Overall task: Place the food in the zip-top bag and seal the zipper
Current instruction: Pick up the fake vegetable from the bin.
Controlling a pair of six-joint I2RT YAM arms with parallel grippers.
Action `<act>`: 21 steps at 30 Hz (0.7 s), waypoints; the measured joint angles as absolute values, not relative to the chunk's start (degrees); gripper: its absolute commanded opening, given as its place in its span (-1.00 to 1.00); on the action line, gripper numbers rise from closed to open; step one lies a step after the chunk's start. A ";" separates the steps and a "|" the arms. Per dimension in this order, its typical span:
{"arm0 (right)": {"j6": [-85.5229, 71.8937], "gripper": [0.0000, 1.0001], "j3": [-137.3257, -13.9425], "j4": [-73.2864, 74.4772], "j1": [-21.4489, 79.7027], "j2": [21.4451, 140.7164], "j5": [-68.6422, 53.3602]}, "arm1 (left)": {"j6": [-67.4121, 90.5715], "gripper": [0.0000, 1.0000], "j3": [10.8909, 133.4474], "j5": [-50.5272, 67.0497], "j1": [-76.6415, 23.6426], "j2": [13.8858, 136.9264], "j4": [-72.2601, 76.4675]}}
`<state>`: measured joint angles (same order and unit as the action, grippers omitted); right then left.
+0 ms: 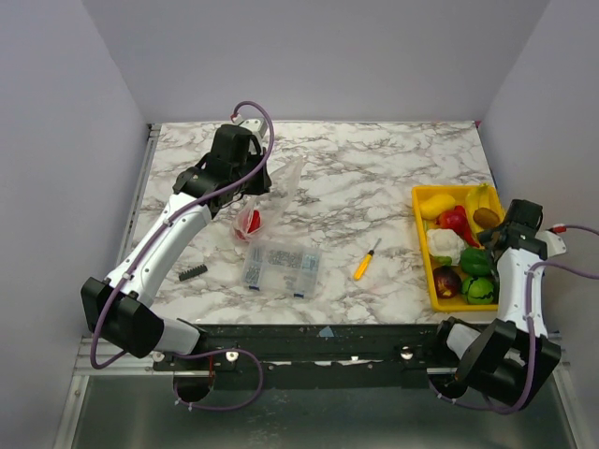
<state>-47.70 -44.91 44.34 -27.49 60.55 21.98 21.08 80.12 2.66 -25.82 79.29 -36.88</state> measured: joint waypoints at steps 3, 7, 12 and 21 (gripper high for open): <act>-46.68 0.89 -44.01 41.74 -27.49 60.38 18.76 | 21.08 -1.00 80.12 2.70 -25.82 79.35 -36.86; -46.37 0.76 -42.17 39.16 -27.49 60.20 15.90 | 21.08 -1.00 80.12 3.11 -25.82 79.92 -36.86; -46.06 0.37 -41.28 38.11 -27.49 60.25 14.28 | 21.08 -1.00 80.12 3.46 -25.82 80.34 -36.86; -43.79 -0.49 -42.28 37.36 -27.49 57.82 12.34 | 21.08 -1.00 80.12 3.73 -25.82 80.38 -36.84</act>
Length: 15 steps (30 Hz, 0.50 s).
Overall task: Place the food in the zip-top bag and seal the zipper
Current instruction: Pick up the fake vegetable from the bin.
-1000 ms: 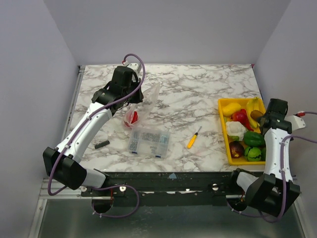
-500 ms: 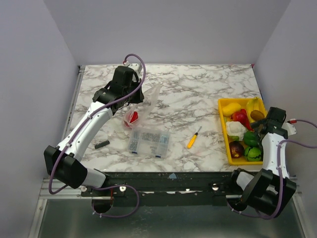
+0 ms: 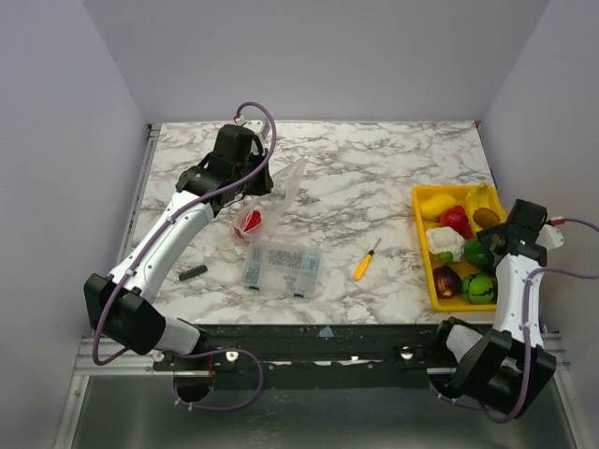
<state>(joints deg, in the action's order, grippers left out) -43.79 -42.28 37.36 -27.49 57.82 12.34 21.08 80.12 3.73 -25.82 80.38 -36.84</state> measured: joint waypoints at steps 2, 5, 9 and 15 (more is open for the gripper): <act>-43.40 -0.59 -43.88 37.52 -27.49 57.25 11.88 | 21.08 -1.00 80.12 3.70 -25.82 80.38 -36.84; -43.24 -0.61 -47.29 37.63 -27.49 56.38 9.98 | 21.06 -1.00 80.12 3.73 -25.82 80.38 -36.84; -43.13 -0.64 -52.36 38.06 -26.55 55.83 7.81 | 21.06 -1.00 80.12 3.73 -25.82 80.38 -36.84; -43.05 -0.64 -57.78 36.95 -19.20 56.07 4.99 | 21.08 -1.00 80.12 3.73 -25.82 80.38 -36.84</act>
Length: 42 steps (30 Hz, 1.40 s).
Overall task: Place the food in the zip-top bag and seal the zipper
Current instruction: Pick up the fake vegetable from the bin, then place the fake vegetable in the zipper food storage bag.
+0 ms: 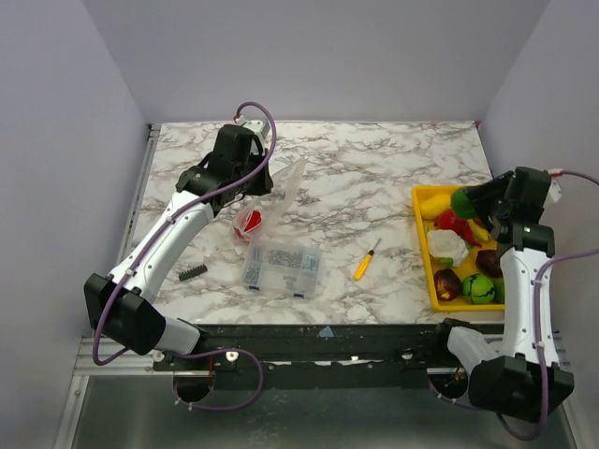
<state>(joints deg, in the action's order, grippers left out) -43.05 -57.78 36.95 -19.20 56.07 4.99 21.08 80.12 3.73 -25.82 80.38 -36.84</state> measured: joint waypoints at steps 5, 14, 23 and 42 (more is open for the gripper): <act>-43.70 -0.64 -59.35 33.26 -2.90 60.12 3.36 | 21.06 -1.00 80.12 3.73 -25.82 80.38 -36.84; -40.27 -0.63 -66.63 26.50 36.88 72.42 16.43 | 21.06 -1.00 80.12 3.73 -25.82 80.38 -36.84; -35.16 -0.63 -72.05 10.37 53.12 81.78 22.76 | 21.06 -1.00 80.12 3.73 -25.71 80.38 -36.82; -46.02 -0.66 -65.67 -17.30 52.80 84.64 27.73 | 23.22 -1.00 79.61 7.29 -23.57 79.92 -35.66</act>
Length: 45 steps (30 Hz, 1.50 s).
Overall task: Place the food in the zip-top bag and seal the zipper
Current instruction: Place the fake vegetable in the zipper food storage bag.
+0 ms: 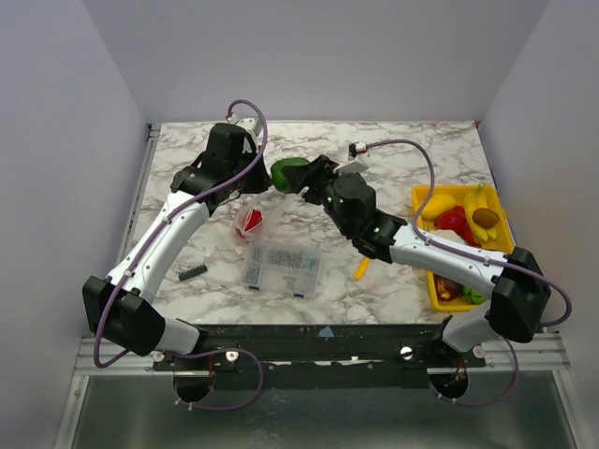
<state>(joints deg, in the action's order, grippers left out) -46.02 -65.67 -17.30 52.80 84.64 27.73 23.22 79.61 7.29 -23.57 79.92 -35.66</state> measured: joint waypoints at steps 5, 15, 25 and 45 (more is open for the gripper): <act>-50.72 -0.63 -58.70 -17.89 52.80 84.84 28.95 | 24.56 -1.00 78.87 9.17 -21.96 79.77 -34.89; -52.93 -0.64 -62.59 -8.58 53.34 85.91 32.77 | 25.63 -1.00 78.39 10.79 -20.69 79.75 -34.20; -56.12 -0.64 -62.00 -9.50 54.02 81.47 31.46 | 26.89 -1.00 77.14 10.90 -20.49 79.15 -33.39; -60.71 -0.73 -50.54 -44.14 53.82 89.78 26.79 | 36.82 -1.00 73.12 22.33 -14.74 77.97 -30.22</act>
<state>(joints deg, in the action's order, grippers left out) -60.71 -50.54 -44.14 53.82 89.78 26.79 36.82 73.12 22.33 -14.74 77.97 -30.22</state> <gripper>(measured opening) 0.614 0.012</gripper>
